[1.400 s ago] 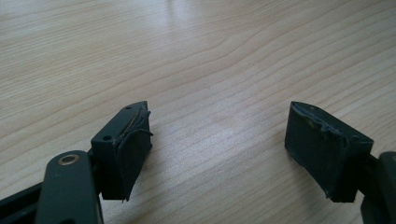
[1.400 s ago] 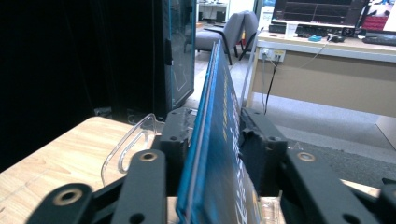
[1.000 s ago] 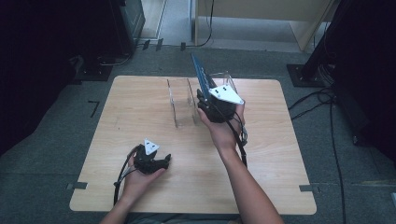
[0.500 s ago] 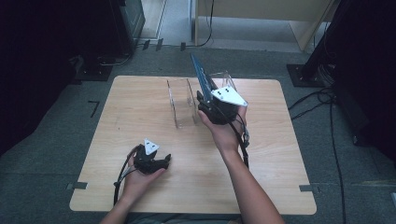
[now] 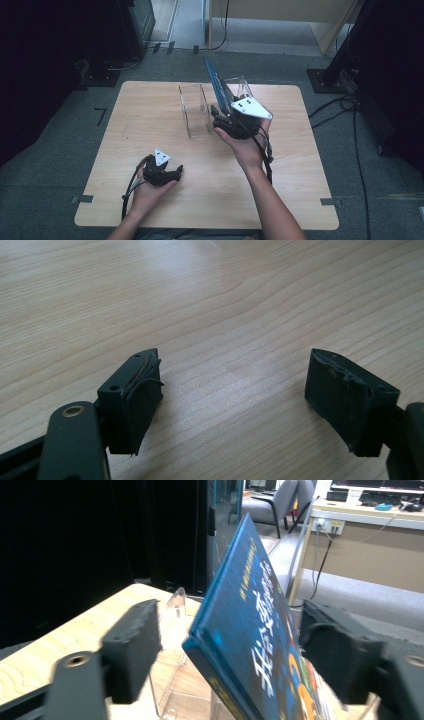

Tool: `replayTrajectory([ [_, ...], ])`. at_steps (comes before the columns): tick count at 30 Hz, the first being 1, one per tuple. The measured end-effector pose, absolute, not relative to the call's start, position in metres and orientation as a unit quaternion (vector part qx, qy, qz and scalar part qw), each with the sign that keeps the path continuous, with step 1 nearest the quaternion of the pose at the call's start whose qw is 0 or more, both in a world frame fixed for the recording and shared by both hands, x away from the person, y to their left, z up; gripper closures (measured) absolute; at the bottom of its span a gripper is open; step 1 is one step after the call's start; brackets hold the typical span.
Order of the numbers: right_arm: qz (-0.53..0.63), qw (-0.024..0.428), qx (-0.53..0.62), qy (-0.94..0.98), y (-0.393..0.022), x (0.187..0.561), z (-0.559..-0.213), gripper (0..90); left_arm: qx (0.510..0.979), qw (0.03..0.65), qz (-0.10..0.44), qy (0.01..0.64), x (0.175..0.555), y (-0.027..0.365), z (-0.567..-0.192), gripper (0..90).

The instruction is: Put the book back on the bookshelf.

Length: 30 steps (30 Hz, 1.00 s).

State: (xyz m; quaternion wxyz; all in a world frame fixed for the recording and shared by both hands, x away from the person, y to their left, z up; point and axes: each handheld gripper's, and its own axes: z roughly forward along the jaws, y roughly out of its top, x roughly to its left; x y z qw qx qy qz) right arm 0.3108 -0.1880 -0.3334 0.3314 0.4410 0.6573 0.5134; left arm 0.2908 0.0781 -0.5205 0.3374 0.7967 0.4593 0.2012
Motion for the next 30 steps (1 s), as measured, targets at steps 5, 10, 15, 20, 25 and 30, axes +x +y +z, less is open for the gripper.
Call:
replayTrajectory([
  [5,0.507,0.323,0.455,0.657,-0.199,0.303,-0.336,11.8,0.797,0.337,0.201,0.459,0.291,0.078,-0.520,22.6],
  [10,0.502,0.318,0.460,0.659,-0.207,0.298,-0.340,4.4,0.796,0.337,0.201,0.460,0.291,0.078,-0.521,22.6],
  [15,0.492,0.319,0.472,0.658,-0.219,0.292,-0.348,0.0,0.797,0.337,0.201,0.460,0.291,0.078,-0.520,22.6],
  [20,0.482,0.317,0.479,0.661,-0.233,0.286,-0.360,0.0,0.797,0.337,0.201,0.460,0.291,0.078,-0.521,22.6],
  [25,0.473,0.313,0.496,0.657,-0.252,0.281,-0.378,0.0,0.797,0.337,0.201,0.460,0.291,0.078,-0.521,22.6],
  [30,0.466,0.307,0.505,0.658,-0.264,0.277,-0.392,0.0,0.798,0.335,0.201,0.460,0.291,0.078,-0.520,22.6],
])
